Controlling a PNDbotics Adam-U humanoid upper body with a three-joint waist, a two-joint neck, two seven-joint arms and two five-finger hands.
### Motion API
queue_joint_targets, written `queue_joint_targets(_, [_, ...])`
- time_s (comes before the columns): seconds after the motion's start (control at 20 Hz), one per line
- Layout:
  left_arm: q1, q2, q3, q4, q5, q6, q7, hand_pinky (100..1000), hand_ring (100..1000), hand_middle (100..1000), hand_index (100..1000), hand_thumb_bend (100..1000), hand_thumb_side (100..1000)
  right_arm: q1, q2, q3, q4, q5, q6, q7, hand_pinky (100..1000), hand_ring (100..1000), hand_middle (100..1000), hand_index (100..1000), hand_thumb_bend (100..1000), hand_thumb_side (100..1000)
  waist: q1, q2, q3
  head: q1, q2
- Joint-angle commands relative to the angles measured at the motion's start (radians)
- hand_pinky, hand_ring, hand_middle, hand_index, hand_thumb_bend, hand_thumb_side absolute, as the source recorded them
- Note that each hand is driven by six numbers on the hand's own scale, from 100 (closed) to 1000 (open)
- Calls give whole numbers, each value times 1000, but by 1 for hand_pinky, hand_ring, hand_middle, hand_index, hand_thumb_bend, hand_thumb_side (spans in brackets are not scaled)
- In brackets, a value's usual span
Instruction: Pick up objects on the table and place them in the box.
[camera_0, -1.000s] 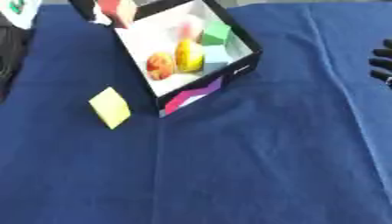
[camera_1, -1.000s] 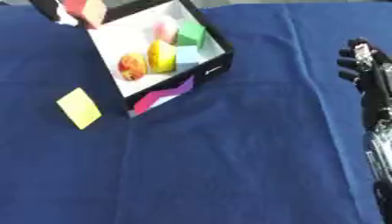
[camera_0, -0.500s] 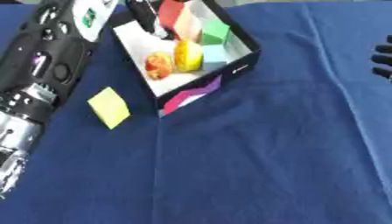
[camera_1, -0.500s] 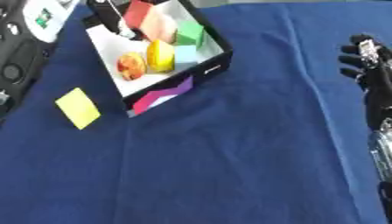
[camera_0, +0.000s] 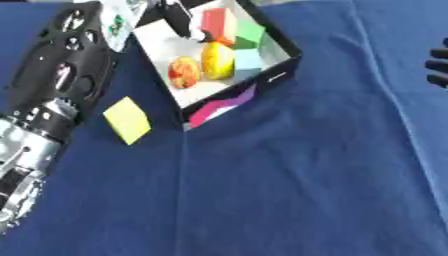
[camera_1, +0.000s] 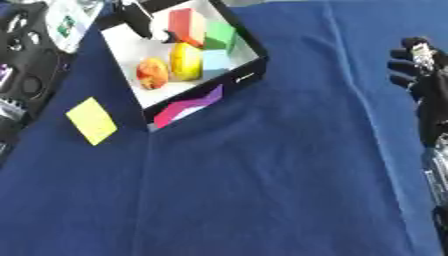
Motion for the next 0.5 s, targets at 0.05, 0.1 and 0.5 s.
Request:
queue_joint_targets(0.05, [-19, 30, 13, -10, 21, 1, 11, 830, 824, 787, 870, 413, 187, -4, -21, -10, -19, -6, -1, -3, 841, 822, 754, 843, 100, 793, 2, -34, 4, 0, 4])
queue_joint_targets(0.1, [-19, 44, 14, -14, 38, 1, 7, 829, 824, 786, 867, 410, 170, -3, -23, -11, -18, -5, -1, -4, 841, 822, 754, 843, 100, 793, 3, -34, 6, -2, 5])
queue_joint_targets(0.5, [-15, 213, -34, -148, 244, -17, -191, 846, 834, 788, 827, 319, 213, 13, -34, -21, -22, 0, -1, -13, 841, 822, 754, 844, 100, 795, 6, -32, 26, -38, -3])
